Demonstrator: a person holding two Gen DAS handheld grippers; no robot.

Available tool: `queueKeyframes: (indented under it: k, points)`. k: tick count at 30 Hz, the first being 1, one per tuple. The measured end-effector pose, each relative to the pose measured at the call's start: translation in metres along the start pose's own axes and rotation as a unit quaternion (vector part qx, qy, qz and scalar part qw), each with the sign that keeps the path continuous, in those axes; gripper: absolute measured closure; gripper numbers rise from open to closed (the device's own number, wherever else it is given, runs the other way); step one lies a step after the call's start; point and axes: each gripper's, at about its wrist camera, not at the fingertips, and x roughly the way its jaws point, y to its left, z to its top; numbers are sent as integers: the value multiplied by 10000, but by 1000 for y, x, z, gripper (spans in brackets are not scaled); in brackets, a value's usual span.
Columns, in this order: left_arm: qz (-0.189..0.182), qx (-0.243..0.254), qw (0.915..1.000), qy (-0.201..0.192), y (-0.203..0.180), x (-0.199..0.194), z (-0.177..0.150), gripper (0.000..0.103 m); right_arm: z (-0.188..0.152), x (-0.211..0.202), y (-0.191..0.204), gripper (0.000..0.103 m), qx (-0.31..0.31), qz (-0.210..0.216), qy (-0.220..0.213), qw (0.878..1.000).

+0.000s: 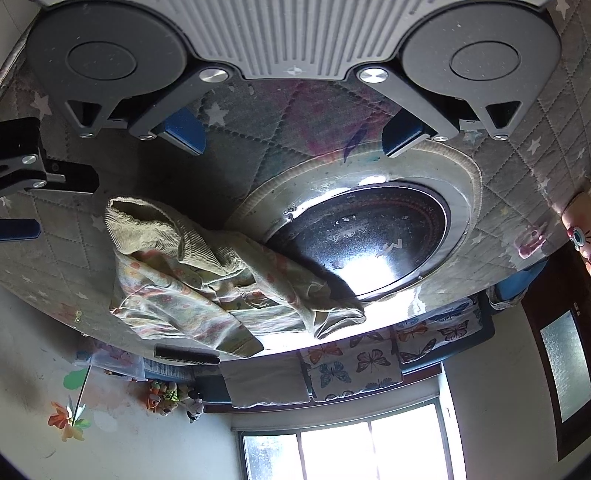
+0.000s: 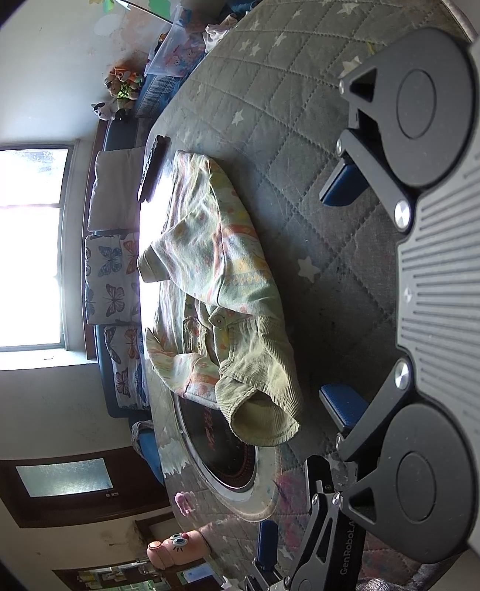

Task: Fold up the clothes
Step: 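Move both grippers toward the crumpled floral shirt on the table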

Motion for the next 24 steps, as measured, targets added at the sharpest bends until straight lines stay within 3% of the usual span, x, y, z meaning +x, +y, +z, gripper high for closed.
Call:
queueKeyframes:
  k: [24]
  points:
    - [234,-40,9994,-243,25,6,32,0,25,6,-5,0,-172,77,-38,9998]
